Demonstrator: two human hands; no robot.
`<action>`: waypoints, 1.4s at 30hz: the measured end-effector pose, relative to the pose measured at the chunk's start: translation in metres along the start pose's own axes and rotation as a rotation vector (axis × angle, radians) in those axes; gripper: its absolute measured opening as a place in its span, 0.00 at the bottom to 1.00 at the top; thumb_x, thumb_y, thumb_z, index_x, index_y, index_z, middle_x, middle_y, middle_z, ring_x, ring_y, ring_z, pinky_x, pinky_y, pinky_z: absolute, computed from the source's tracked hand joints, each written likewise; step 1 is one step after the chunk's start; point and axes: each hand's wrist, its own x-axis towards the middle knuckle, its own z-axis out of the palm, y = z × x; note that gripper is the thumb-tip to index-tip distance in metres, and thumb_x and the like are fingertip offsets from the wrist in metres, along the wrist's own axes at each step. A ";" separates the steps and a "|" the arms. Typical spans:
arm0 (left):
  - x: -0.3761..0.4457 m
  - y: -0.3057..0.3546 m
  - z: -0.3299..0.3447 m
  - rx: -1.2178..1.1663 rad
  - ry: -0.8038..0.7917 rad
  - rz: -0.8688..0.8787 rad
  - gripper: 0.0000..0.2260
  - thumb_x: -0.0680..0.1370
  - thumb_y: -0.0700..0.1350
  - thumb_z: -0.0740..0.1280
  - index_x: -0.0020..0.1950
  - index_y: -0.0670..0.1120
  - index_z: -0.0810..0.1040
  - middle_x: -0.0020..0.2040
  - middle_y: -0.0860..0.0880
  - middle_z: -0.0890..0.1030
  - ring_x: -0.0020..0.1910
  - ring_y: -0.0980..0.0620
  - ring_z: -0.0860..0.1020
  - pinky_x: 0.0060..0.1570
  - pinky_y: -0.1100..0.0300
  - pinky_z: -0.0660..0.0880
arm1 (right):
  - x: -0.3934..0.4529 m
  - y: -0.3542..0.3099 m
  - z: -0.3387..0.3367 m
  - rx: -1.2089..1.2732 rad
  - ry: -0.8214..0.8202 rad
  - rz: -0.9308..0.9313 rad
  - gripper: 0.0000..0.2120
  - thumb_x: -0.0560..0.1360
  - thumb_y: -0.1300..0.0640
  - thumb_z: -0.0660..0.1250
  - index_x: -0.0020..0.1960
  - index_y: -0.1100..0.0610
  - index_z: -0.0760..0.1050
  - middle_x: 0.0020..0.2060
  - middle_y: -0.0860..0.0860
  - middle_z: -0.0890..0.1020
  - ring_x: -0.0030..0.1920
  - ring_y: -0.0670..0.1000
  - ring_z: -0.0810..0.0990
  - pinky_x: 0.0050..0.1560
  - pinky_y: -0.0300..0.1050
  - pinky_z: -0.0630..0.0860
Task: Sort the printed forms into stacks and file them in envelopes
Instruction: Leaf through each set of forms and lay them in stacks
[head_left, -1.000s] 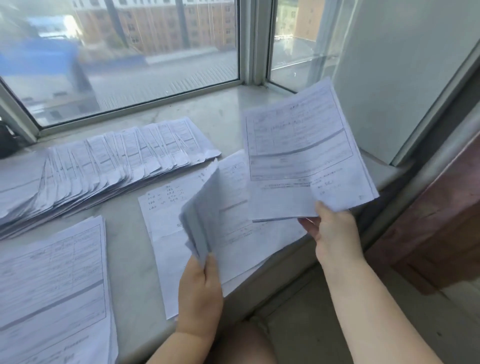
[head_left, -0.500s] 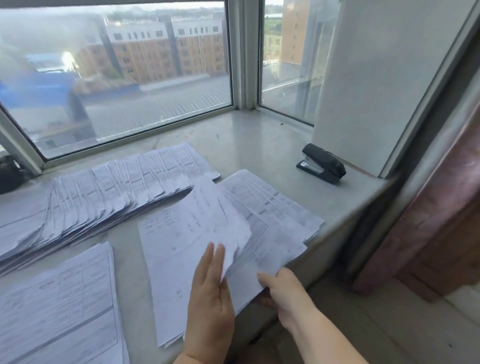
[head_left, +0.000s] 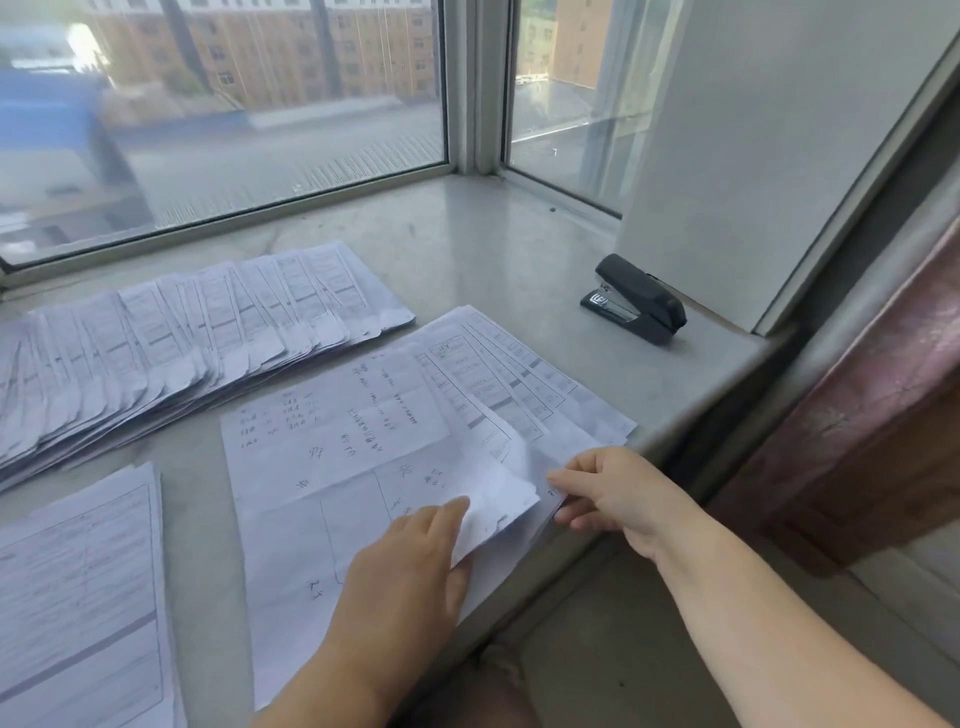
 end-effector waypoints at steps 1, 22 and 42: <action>0.001 0.003 0.001 0.014 0.005 -0.008 0.23 0.79 0.58 0.54 0.73 0.58 0.57 0.65 0.61 0.70 0.63 0.57 0.70 0.50 0.61 0.70 | 0.002 0.000 0.002 -0.025 0.003 -0.014 0.10 0.75 0.59 0.70 0.36 0.58 0.76 0.27 0.48 0.82 0.28 0.45 0.81 0.26 0.35 0.74; 0.028 0.022 0.016 -0.156 0.145 -0.225 0.11 0.76 0.51 0.57 0.36 0.51 0.61 0.33 0.54 0.67 0.34 0.52 0.68 0.32 0.57 0.59 | -0.010 0.048 0.032 0.338 0.048 -0.201 0.04 0.75 0.64 0.68 0.48 0.63 0.81 0.44 0.58 0.86 0.44 0.55 0.85 0.40 0.42 0.80; 0.017 0.028 0.020 -0.140 0.144 -0.087 0.12 0.68 0.56 0.75 0.47 0.56 0.77 0.42 0.60 0.77 0.41 0.56 0.78 0.28 0.63 0.69 | -0.008 0.050 0.072 0.457 0.459 -0.195 0.20 0.61 0.46 0.73 0.27 0.57 0.66 0.26 0.54 0.67 0.31 0.51 0.63 0.34 0.47 0.64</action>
